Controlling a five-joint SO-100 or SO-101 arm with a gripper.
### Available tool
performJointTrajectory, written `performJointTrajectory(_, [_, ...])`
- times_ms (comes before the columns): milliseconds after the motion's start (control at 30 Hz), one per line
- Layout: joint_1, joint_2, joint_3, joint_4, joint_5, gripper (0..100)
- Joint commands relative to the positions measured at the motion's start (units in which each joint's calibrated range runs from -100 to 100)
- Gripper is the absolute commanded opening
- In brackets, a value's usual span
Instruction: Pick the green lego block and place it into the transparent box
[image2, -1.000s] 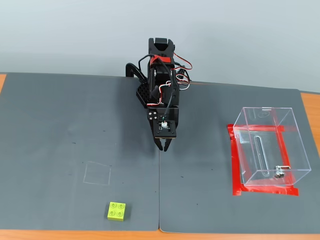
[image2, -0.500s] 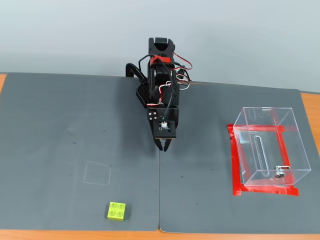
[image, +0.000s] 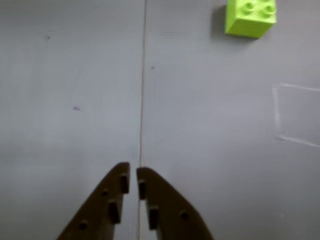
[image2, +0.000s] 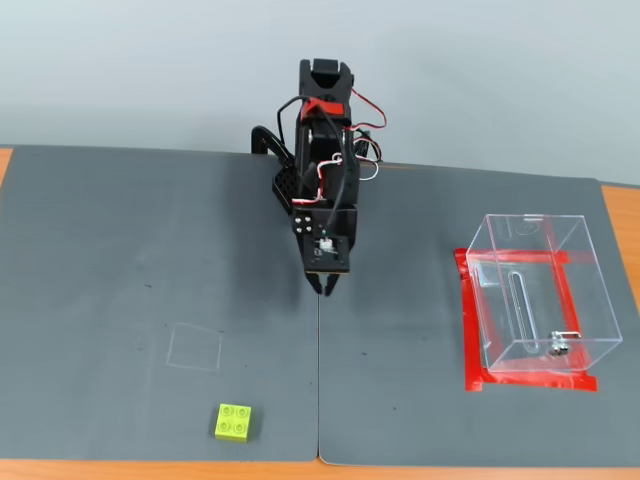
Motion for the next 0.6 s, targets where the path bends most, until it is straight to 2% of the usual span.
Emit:
performJointTrajectory(0, [3.36, 3.78, -5.72, -0.65, 0.19, 2])
performJointTrajectory(267, [7.39, 22.26, -21.91, -0.65, 1.54, 3])
performJointTrajectory(467, [9.78, 34.72, -32.95, -0.65, 4.82, 22])
performJointTrajectory(567, [11.12, 39.05, -37.47, -0.65, 7.32, 26])
